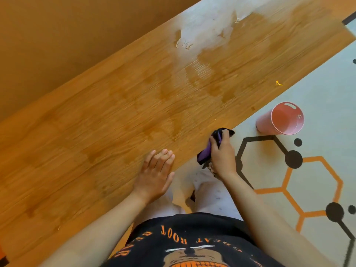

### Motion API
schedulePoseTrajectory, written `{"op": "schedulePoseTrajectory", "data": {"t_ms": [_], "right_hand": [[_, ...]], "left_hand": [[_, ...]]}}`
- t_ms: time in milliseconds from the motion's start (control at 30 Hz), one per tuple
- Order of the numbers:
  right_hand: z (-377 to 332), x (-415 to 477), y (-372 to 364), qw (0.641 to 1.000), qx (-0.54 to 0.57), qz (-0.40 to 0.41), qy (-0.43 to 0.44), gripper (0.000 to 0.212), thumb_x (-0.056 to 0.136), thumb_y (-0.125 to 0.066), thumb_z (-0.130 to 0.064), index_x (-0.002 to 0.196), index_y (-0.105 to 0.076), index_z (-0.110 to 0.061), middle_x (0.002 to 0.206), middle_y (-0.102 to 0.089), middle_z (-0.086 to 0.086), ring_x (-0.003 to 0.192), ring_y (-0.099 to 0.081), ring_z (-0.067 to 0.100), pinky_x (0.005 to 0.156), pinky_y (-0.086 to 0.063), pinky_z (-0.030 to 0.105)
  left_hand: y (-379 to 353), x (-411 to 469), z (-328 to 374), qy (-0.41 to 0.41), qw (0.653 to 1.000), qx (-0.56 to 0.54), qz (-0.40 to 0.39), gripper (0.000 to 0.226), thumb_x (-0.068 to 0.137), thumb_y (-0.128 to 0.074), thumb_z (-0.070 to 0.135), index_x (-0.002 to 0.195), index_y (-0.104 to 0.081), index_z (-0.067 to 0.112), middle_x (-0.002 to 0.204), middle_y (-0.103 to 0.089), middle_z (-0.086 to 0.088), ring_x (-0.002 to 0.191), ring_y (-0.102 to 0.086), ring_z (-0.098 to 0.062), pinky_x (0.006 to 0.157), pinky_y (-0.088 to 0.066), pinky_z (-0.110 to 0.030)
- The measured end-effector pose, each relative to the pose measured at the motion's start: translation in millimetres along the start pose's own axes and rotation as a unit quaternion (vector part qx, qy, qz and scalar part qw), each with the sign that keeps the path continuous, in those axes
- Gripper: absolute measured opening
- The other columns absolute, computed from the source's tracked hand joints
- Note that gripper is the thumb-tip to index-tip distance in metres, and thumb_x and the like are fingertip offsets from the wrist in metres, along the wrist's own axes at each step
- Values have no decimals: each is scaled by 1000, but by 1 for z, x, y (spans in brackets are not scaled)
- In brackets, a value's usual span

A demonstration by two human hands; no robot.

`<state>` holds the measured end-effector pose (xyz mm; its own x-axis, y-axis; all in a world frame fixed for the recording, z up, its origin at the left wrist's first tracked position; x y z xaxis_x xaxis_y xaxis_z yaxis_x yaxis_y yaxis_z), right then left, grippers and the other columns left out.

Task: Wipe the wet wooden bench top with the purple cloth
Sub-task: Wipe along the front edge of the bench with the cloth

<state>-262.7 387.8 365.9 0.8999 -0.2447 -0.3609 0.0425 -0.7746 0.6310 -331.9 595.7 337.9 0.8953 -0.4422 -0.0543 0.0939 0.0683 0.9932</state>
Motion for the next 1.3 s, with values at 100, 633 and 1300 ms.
{"op": "schedulePoseTrajectory", "data": {"t_ms": [100, 633, 1300], "right_hand": [[14, 60, 51, 999, 5, 36, -12, 19, 99, -43, -24, 109, -41, -8, 83, -54, 7, 71, -52, 25, 60, -35, 34], [18, 32, 37, 999, 15, -49, 16, 18, 99, -43, -27, 110, -40, -13, 79, -55, 2, 68, -55, 22, 50, -35, 31], [27, 105, 96, 997, 2, 52, -60, 16, 99, -44, -23, 108, -42, -10, 88, -55, 10, 79, -51, 27, 67, -35, 32]], "left_hand": [[-1, -1, 3, 2, 1000, 15, 6, 53, 89, -41, 39, 132, -41, 7, 132, -42, -8, 127, -38, -25, 115, -17, -41], [-3, 2, 8, 8, 997, 63, 36, 50, 89, -41, 35, 129, -43, 5, 129, -45, -10, 125, -41, -27, 114, -19, -42], [30, 142, 68, -10, 998, -8, 57, 57, 83, -40, 35, 134, -40, 8, 132, -38, -6, 129, -34, -23, 112, -17, -45]]}}
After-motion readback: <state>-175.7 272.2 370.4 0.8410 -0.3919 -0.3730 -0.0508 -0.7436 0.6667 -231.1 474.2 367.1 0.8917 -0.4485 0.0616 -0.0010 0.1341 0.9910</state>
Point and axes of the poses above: each hand's wrist, its own x-axis towards the middle knuckle, its own y-axis out of the back of the hand, z = x × y, the point moved 2 cm from there along x, towards the middle knuckle
